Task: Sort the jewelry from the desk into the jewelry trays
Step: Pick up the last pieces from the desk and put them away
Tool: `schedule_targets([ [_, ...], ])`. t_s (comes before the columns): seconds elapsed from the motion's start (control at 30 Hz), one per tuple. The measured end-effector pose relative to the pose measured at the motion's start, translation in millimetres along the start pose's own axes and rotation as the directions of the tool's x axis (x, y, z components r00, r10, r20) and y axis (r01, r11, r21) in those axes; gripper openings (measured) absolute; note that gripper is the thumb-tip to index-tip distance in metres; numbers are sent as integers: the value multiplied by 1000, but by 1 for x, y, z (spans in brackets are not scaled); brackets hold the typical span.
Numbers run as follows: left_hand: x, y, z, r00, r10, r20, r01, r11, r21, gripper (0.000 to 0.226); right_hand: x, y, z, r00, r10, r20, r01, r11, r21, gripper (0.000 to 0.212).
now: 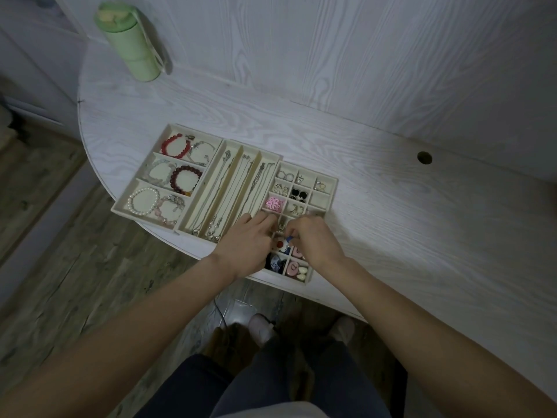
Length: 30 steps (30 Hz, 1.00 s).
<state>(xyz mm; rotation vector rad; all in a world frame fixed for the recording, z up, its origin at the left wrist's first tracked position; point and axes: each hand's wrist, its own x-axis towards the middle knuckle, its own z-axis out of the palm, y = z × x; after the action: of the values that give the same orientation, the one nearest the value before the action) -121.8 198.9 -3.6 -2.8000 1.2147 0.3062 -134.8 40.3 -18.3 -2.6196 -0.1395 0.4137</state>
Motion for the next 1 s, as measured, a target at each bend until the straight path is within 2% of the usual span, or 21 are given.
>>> schedule_targets([
  [0.13, 3, -2, -1, 1000, -8, 24, 9, 999, -37, 33, 0, 1, 1, 1000, -4, 10, 4, 1000, -4, 18],
  [0.3, 2, -1, 0, 999, 42, -22, -42, 999, -7, 21, -3, 0, 8, 998, 40, -39, -38, 998, 49, 14],
  [0.5, 3, -1, 2, 997, 46, -60, -48, 999, -27, 20, -2, -3, 10, 994, 101, -47, -96, 991, 96, 14],
  [0.67, 4, -1, -1, 999, 39, 28, -38, 999, -28, 32, 2, 0, 2, 983, 166, 73, -176, 971, 161, 15],
  [0.83, 2, -1, -6, 999, 24, 30, -22, 998, -62, 29, 2, -2, -4, 974, 229, 5, -224, 950, 218, 1],
  [1.0, 3, -1, -6, 999, 6, 54, -2, 998, -66, 31, 3, -4, -3, 969, 245, 34, -247, 959, 136, 14],
])
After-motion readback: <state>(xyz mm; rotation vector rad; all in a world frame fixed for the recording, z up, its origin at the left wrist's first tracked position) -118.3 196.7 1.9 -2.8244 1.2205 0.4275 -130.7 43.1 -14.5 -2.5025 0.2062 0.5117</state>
